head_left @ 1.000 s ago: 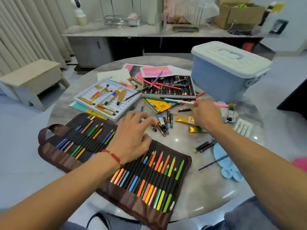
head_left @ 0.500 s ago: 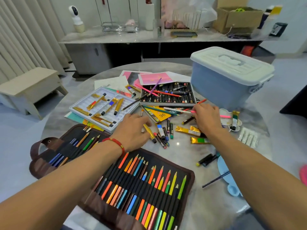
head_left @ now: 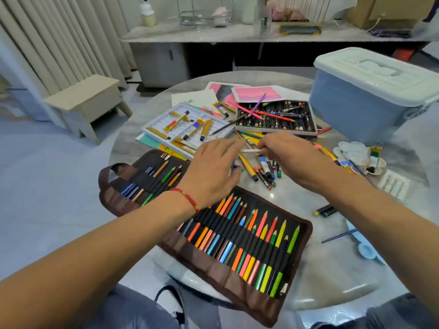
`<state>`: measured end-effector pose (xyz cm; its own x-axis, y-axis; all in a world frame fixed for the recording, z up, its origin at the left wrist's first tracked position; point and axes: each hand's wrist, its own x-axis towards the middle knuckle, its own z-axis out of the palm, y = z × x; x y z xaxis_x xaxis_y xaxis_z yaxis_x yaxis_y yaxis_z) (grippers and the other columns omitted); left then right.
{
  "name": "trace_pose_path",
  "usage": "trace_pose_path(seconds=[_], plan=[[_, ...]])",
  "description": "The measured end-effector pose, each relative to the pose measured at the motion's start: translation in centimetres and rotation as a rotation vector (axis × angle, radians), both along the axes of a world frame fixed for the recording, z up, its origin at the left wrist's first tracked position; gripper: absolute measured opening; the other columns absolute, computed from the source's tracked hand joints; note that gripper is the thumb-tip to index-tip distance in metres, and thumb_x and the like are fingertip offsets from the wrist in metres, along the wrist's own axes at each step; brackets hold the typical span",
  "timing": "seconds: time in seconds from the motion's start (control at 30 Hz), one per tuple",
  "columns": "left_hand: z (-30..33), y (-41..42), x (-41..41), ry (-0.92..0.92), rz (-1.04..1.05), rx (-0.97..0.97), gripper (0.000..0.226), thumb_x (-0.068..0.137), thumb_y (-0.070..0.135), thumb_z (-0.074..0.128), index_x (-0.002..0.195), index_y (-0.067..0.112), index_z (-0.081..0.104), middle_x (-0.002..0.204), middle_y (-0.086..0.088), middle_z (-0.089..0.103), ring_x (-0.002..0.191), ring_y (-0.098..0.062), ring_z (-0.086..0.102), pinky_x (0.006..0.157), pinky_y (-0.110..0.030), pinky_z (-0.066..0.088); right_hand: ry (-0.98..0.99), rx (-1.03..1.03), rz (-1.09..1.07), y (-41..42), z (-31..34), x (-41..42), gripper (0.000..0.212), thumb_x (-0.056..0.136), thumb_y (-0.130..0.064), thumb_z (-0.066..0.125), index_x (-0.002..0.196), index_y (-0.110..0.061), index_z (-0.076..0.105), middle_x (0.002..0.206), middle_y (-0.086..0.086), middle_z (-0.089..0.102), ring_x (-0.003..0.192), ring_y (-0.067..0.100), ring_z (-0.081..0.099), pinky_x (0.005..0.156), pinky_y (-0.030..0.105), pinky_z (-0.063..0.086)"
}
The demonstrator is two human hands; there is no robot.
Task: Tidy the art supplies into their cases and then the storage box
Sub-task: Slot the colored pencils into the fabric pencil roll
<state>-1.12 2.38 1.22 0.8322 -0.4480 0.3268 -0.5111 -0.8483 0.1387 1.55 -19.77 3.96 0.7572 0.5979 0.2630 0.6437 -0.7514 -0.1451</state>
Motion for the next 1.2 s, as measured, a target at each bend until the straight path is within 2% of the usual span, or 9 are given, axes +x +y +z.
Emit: trace_pose_path(seconds=[0.13, 0.27, 0.37, 0.5, 0.6, 0.73, 0.87, 1.07, 1.2], plan=[[-0.2, 1.6, -1.7, 0.357, 0.112, -0.188, 0.017, 0.106, 0.025, 0.041, 0.106, 0.015, 0.055, 0.077, -0.005, 0.058, 0.076, -0.031, 0.059, 0.062, -0.040, 0.043, 0.016, 0.118, -0.066, 2.5, 0.7, -1.9, 0.024, 0.101, -0.038, 0.051, 0.109, -0.019, 0.063, 0.090, -0.002, 0.064, 0.085, 0.020, 0.060, 0.071, 0.036, 0.044], [-0.5, 3.4, -3.2, 0.857, 0.114, -0.902, 0.025, 0.107, 0.023, 0.040, 0.109, 0.005, 0.057, 0.075, -0.011, 0.067, 0.059, -0.028, 0.061, 0.051, -0.030, 0.049, 0.346, 0.555, -0.374, 3.0, 1.4, -1.9, 0.029, 0.094, -0.050, 0.062, 0.109, -0.026, 0.067, 0.079, -0.006, 0.074, 0.069, 0.005, 0.065, 0.069, 0.033, 0.051], [-0.7, 2.5, -4.3, 0.930, 0.056, -0.965, 0.025, 0.107, 0.023, 0.043, 0.112, 0.004, 0.059, 0.078, -0.012, 0.068, 0.054, -0.022, 0.056, 0.046, -0.026, 0.042, 0.548, 0.655, -0.324, 4.9, 1.3, -2.7, 0.021, 0.094, -0.044, 0.066, 0.099, -0.024, 0.072, 0.076, -0.004, 0.076, 0.065, 0.010, 0.067, 0.065, 0.039, 0.050], [-0.6, 0.9, -4.9, 0.953, 0.104, -1.025, 0.023, 0.106, 0.020, 0.046, 0.118, 0.008, 0.061, 0.083, -0.007, 0.070, 0.060, -0.019, 0.058, 0.053, -0.030, 0.049, 0.489, 0.616, -0.335, 6.6, 0.4, -2.5, 0.013, 0.096, -0.027, 0.064, 0.091, -0.016, 0.065, 0.080, -0.001, 0.074, 0.054, 0.000, 0.059, 0.054, 0.026, 0.040], [-1.3, 2.0, -3.9, 0.672, 0.249, -0.780, 0.024, 0.102, 0.024, 0.050, 0.116, 0.021, 0.069, 0.096, 0.002, 0.073, 0.085, -0.014, 0.067, 0.083, -0.035, 0.057, 0.495, 0.682, -0.444, 5.7, -0.3, -1.6, 0.014, 0.096, -0.029, 0.060, 0.090, -0.017, 0.064, 0.082, -0.001, 0.074, 0.060, 0.016, 0.060, 0.053, 0.034, 0.045], [-3.4, 4.4, -3.8, 0.314, 0.357, -0.428, 0.029, 0.093, 0.011, 0.046, 0.109, 0.019, 0.069, 0.105, 0.002, 0.068, 0.103, -0.018, 0.059, 0.093, -0.036, 0.049, 0.565, 0.700, -0.502, 5.1, -1.7, -1.3, 0.017, 0.100, -0.026, 0.057, 0.087, -0.015, 0.063, 0.075, 0.000, 0.075, 0.047, 0.006, 0.053, 0.049, 0.027, 0.038], [-6.6, 5.6, -4.4, 0.188, 0.354, -0.060, 0.043, 0.091, 0.033, 0.030, 0.121, 0.025, 0.060, 0.127, 0.001, 0.057, 0.124, -0.023, 0.046, 0.110, -0.045, 0.035, 0.614, 0.724, -0.549, 5.3, -3.0, -0.8, 0.022, 0.099, -0.023, 0.058, 0.081, -0.014, 0.066, 0.078, 0.001, 0.077, 0.051, 0.008, 0.053, 0.052, 0.027, 0.036], [-7.9, 5.5, -4.6, 0.176, 0.409, -0.020, 0.042, 0.098, 0.038, 0.026, 0.130, 0.028, 0.052, 0.139, 0.000, 0.049, 0.132, -0.025, 0.037, 0.114, -0.049, 0.025, 0.645, 0.713, -0.641, 5.6, -3.7, 0.6, 0.005, 0.089, -0.013, 0.067, 0.085, -0.010, 0.065, 0.077, 0.009, 0.076, 0.052, 0.016, 0.050, 0.046, 0.027, 0.034], [-8.1, 5.6, -4.5, 0.175, 0.423, -0.013, 0.034, 0.100, 0.034, 0.034, 0.130, 0.029, 0.051, 0.139, 0.000, 0.048, 0.132, -0.025, 0.037, 0.115, -0.049, 0.025, 0.637, 0.679, -0.679, 6.5, -4.4, 1.0, 0.033, 0.089, -0.018, 0.071, 0.114, -0.014, 0.050, 0.073, 0.004, 0.076, 0.067, 0.017, 0.067, 0.056, 0.042, 0.055]])
